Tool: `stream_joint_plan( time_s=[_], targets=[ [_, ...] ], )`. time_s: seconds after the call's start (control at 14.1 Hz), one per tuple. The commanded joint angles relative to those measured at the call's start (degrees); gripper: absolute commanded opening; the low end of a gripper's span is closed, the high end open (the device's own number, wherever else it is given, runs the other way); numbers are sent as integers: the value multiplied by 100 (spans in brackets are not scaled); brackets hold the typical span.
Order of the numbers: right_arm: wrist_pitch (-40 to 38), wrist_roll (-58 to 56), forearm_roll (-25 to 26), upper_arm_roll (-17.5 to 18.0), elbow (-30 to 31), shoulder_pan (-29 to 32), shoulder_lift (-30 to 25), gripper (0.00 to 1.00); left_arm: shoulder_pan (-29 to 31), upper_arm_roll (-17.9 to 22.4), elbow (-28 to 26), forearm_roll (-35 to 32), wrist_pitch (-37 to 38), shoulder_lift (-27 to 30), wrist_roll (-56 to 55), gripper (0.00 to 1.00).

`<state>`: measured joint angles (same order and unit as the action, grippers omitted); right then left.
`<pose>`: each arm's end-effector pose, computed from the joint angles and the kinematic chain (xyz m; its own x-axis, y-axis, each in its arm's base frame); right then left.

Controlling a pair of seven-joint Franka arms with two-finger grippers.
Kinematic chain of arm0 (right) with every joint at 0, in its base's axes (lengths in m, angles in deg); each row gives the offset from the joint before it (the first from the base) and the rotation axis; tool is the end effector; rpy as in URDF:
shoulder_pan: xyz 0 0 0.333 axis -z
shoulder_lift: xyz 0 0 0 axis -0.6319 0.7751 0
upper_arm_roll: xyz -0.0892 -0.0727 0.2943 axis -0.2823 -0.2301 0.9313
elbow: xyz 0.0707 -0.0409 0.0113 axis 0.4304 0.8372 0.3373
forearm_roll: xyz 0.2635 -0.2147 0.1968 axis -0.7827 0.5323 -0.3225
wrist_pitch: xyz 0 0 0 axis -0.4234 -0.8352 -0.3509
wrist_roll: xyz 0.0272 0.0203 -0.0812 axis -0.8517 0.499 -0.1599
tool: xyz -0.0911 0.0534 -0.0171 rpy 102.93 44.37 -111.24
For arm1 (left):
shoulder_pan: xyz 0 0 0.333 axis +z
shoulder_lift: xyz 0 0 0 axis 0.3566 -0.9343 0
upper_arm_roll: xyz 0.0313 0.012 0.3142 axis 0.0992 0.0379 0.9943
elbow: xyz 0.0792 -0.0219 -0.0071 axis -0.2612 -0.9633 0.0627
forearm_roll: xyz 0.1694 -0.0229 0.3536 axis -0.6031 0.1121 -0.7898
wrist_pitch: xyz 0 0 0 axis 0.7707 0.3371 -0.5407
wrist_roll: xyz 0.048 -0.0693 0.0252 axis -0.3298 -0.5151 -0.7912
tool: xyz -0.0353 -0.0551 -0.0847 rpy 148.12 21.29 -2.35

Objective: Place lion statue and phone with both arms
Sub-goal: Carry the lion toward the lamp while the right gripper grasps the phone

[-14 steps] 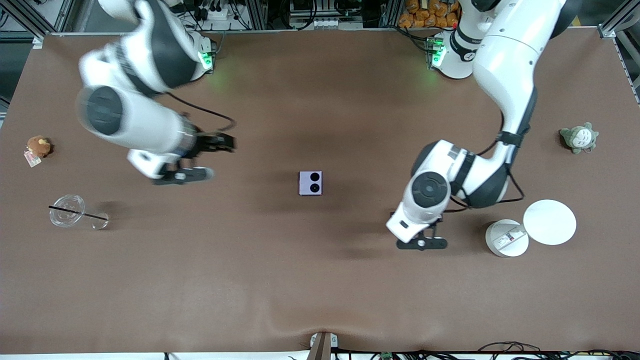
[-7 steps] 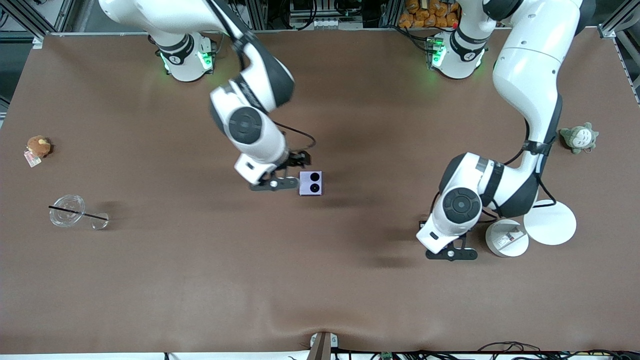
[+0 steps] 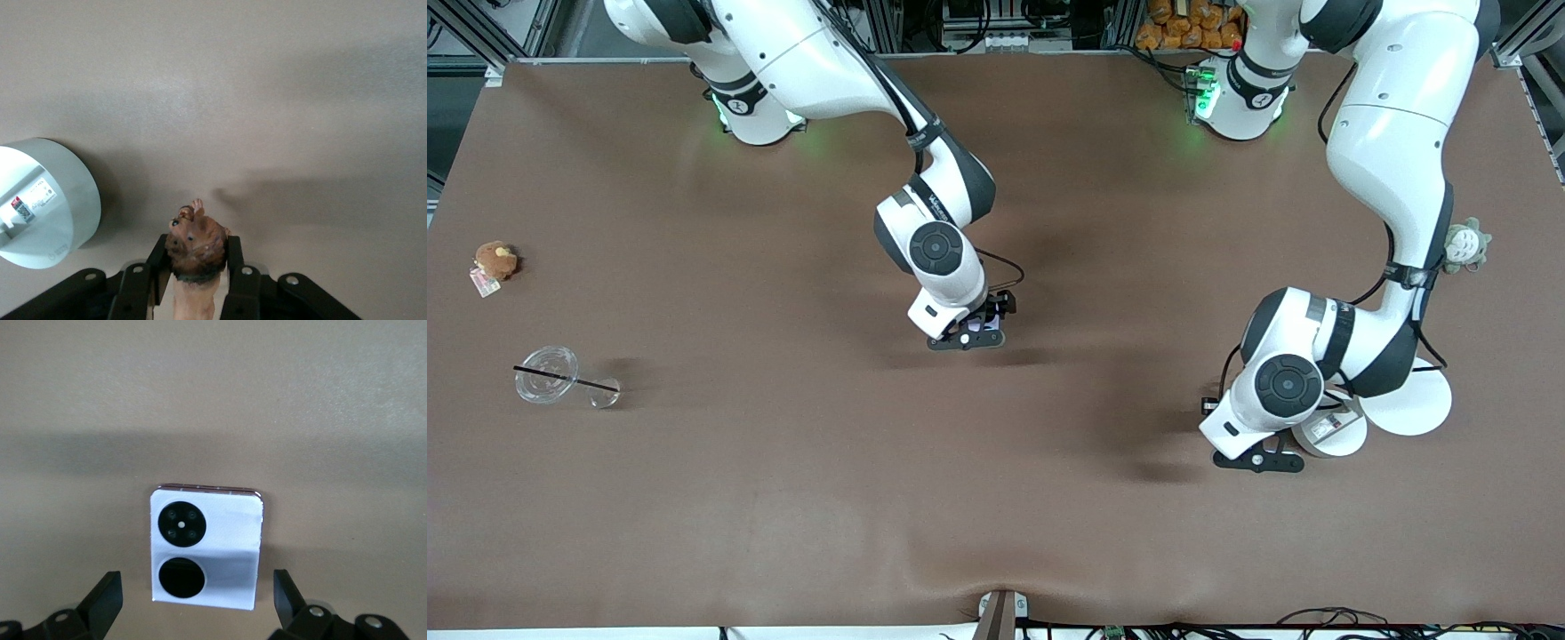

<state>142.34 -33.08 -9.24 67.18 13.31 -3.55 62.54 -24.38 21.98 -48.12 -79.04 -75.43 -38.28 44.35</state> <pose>0.5124 0.4687 0.2079 0.9952 0.0517 -0.0830 0.0441 -0.9949 -0.0908 0.6949 -0.1630 0.2388 0.9914 -0.0965 -0.0880 -0.1127 -0.9727 -0.2029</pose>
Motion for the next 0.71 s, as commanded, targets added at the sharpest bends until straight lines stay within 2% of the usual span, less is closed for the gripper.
stream_joint_plan(
  time_s=[0.0, 0.64],
  targets=[
    [-54, 488, 369, -82, -279, -42, 214, 100, 191, -53, -94, -117, -128, 51, 400, 0],
    [-54, 805, 371, -64, -421, -77, 452, 100, 568, -53, -314, -117, -514, -1, 973, 0]
  ],
)
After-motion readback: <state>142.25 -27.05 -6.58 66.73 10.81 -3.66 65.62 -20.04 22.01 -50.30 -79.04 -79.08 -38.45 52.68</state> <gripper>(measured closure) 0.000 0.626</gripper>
